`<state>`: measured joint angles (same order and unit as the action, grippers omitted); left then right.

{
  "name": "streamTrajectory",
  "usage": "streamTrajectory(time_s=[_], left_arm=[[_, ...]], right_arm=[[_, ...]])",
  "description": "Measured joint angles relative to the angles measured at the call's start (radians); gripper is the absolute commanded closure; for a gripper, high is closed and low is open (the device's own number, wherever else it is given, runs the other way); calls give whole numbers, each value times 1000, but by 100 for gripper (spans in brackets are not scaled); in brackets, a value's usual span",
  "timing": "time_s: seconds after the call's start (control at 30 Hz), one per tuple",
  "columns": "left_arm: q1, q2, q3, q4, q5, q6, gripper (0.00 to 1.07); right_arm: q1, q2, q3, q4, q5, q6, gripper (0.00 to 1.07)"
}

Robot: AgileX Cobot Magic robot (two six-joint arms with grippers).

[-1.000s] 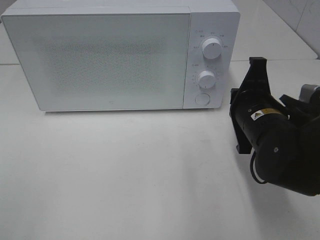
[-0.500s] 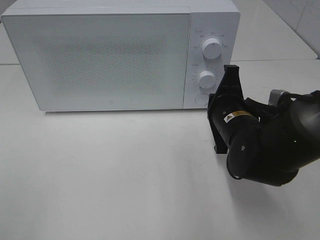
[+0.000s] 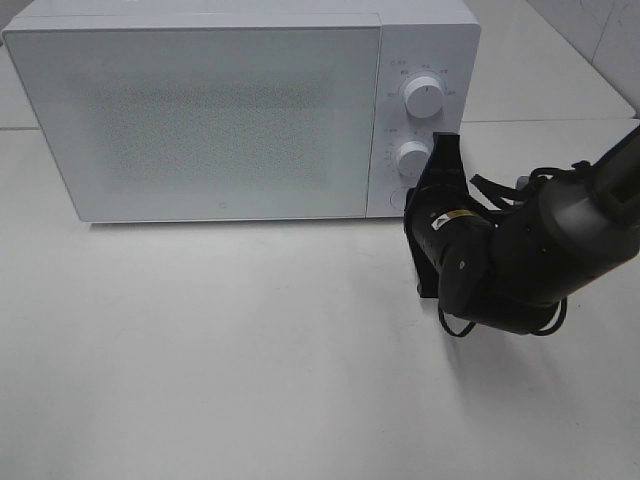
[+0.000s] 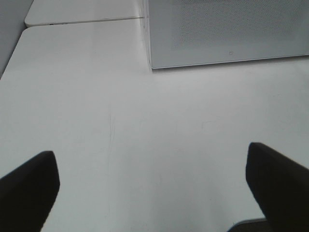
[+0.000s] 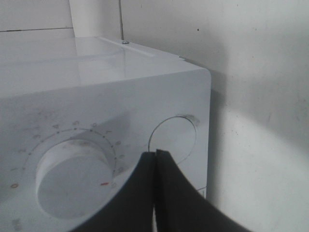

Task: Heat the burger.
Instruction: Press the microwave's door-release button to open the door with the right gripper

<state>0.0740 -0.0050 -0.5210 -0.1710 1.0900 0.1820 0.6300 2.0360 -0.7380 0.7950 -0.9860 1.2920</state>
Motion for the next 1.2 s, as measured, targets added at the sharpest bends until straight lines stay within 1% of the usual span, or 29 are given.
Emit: streamTrajectory(time_s=[0.2, 0.47, 0.87, 1.2], left_arm=[[0, 0, 0, 0, 0, 0, 9], [0, 0, 0, 0, 0, 0, 9], [0, 0, 0, 0, 0, 0, 9], [0, 0, 0, 0, 0, 0, 9]], right_arm=[[-30, 37, -55, -22, 40, 0, 107], [-66, 51, -84, -36, 71, 0, 107], [-68, 94, -130, -50, 103, 2, 107], [-65, 125, -167, -16, 111, -5, 107]])
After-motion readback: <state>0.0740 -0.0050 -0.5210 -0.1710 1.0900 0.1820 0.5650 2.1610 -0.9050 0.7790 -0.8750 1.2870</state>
